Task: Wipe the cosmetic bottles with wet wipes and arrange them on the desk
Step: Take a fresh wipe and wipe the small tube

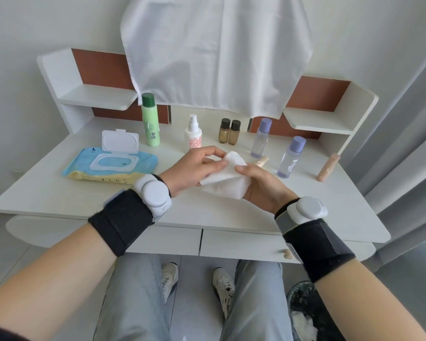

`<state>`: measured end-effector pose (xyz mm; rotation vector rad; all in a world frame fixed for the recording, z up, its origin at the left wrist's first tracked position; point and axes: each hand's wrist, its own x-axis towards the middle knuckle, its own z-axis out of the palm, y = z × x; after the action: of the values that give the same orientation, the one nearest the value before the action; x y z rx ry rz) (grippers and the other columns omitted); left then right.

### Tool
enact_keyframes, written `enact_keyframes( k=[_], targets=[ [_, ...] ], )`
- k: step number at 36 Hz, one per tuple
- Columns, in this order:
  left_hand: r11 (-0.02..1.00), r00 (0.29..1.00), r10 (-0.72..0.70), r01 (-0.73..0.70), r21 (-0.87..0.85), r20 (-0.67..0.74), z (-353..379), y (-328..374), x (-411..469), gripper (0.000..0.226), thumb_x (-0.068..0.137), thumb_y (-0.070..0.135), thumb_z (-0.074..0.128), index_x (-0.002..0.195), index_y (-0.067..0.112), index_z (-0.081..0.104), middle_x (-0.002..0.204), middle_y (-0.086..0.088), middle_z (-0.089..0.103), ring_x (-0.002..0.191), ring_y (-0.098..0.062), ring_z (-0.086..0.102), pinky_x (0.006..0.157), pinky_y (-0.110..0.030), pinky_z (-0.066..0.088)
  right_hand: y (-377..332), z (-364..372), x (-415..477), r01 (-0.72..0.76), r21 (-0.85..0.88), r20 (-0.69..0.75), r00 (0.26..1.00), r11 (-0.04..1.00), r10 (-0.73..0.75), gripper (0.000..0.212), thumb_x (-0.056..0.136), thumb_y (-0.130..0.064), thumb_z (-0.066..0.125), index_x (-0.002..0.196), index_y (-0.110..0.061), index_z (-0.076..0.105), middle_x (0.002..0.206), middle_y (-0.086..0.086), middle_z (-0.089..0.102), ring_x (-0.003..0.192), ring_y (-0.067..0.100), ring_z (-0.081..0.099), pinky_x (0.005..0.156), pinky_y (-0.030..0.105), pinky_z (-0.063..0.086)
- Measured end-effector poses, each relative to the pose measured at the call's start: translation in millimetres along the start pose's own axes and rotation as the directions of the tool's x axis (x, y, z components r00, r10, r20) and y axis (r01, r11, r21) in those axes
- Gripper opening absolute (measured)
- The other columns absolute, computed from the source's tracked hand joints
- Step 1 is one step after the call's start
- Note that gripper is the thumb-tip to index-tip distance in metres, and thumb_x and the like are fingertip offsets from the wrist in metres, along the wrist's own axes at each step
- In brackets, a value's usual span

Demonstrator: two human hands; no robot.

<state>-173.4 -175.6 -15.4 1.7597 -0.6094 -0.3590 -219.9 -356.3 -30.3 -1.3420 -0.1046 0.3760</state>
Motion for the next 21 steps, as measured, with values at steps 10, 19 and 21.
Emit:
enact_keyframes(
  k=[10,19,21],
  targets=[
    [0.994,0.996,-0.017,0.027,-0.105,0.093,15.8,16.3,18.0,0.013,0.095,0.019,0.058,0.095,0.029,0.068,0.085,0.0,0.07,0.083,-0.018,0.065,0.08,-0.039,0.049,7.4,-21.6,-9.8,0.064,0.082,0.071,0.995,0.995,-0.07,0.075,0.072,-0.04,0.082,0.133,-0.004,0.055,0.139,0.026,0.05,0.131,0.043,0.045,0.112,0.057,0.032],
    [0.999,0.993,-0.012,0.016,-0.028,0.121,42.0,22.0,43.5,0.015,0.092,0.016,0.063,0.091,0.029,0.071,0.085,-0.005,0.069,0.08,-0.015,0.065,0.078,-0.035,0.051,8.2,-36.4,-27.0,-0.002,0.1,0.046,0.999,0.995,-0.002,0.047,0.09,-0.029,0.059,0.132,-0.011,0.052,0.128,0.011,0.062,0.121,0.026,0.058,0.11,0.053,0.036],
    [1.0,0.993,-0.01,0.013,-0.028,0.118,46.8,19.7,49.3,0.017,0.092,0.017,0.063,0.088,0.031,0.072,0.085,-0.011,0.064,0.079,-0.02,0.06,0.072,-0.033,0.047,8.5,-43.0,-32.0,-0.028,0.087,-0.005,1.0,0.996,0.029,0.042,0.09,-0.027,0.057,0.128,-0.01,0.056,0.122,0.009,0.065,0.115,0.025,0.061,0.111,0.053,0.032]
  ],
)
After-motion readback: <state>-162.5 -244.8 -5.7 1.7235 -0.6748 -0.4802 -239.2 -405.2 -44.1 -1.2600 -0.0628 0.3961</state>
